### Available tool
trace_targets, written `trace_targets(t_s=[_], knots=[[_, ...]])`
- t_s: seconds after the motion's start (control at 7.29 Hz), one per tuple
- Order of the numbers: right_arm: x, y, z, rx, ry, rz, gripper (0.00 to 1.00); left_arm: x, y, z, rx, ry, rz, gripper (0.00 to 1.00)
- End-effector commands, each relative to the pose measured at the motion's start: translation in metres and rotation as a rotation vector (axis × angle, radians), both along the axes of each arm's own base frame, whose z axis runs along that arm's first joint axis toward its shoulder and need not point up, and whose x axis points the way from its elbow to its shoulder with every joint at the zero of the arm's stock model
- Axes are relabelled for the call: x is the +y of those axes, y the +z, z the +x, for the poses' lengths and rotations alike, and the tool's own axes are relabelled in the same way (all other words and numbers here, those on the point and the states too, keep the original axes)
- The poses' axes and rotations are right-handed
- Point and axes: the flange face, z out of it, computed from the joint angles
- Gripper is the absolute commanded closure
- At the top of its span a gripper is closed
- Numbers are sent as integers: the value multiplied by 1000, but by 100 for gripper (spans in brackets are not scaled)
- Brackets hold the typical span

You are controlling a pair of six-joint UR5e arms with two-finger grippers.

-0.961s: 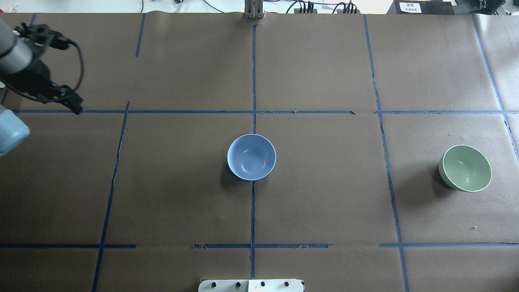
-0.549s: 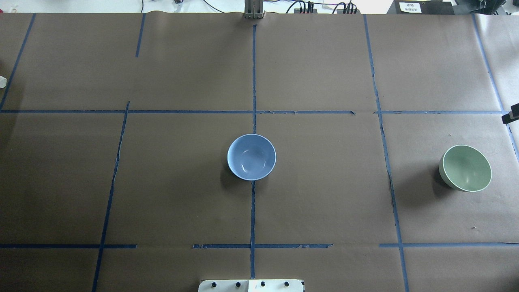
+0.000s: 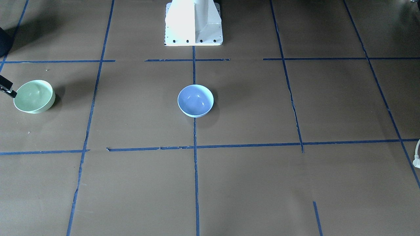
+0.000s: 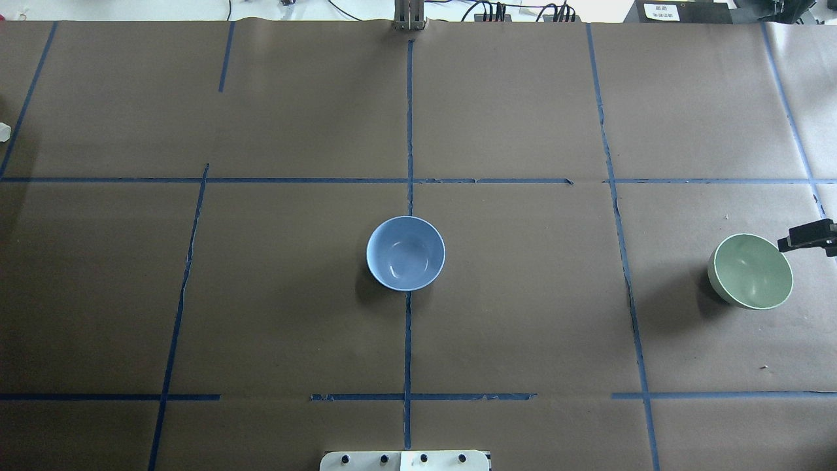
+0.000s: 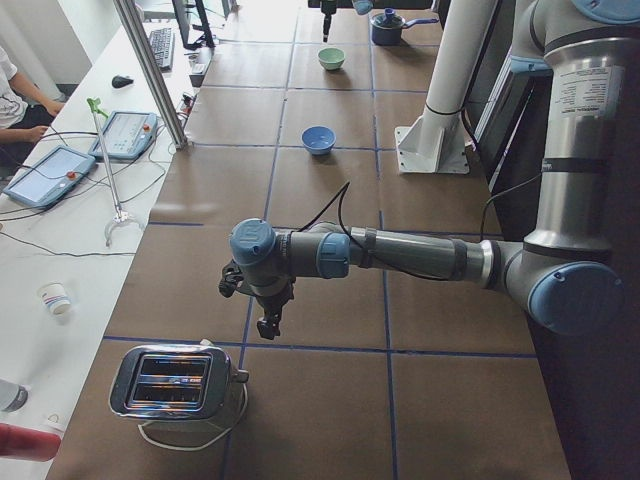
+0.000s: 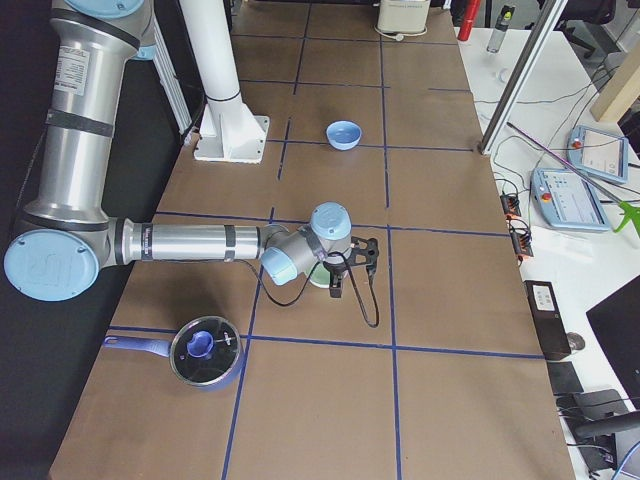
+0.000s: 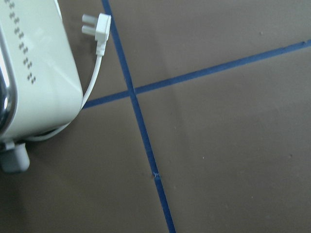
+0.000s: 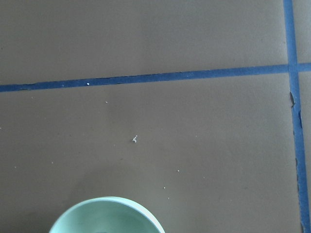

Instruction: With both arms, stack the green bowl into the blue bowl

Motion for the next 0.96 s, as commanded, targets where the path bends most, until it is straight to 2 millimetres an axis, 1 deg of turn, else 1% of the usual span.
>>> trace_targets(t_s=[0.0, 0.14, 0.27, 0.41, 0.55, 0.82], knots=[[17, 47, -15, 7, -34, 9, 8, 0, -3, 0, 0, -1, 6, 0], [21, 58, -17, 0, -40, 21, 16, 1, -5, 0, 2, -1, 11, 0], [21, 56, -19, -12, -29, 6, 56, 1, -5, 0, 2, -1, 11, 0], [19, 50, -22, -21, -34, 18, 93, 1, -5, 0, 2, 1, 12, 0], [18, 48, -23, -26, -35, 20, 100, 1, -8, 0, 2, 1, 17, 0], [17, 27, -26, -68, -49, 29, 100, 1, -8, -1, 1, -2, 17, 0]])
